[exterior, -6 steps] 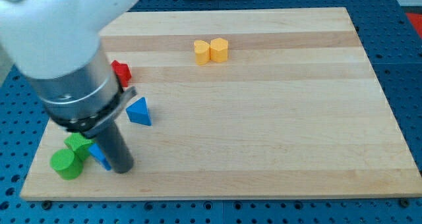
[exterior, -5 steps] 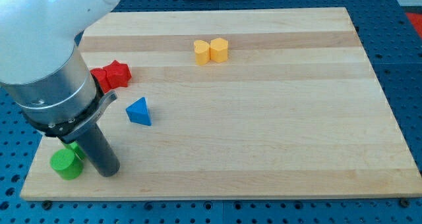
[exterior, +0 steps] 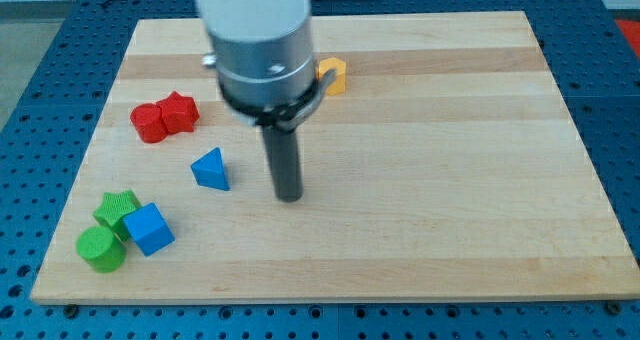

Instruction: Move the blue triangle a bit down

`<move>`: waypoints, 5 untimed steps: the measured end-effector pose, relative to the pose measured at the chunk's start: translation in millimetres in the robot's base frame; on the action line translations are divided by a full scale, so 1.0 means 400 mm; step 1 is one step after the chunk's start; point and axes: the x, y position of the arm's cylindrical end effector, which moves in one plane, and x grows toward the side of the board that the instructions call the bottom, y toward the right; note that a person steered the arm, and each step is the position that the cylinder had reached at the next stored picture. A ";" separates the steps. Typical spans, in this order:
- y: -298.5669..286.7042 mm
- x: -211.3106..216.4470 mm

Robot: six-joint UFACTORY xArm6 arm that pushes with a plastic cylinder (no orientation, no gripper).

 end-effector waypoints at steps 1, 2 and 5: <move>0.005 -0.075; -0.067 -0.111; -0.317 -0.105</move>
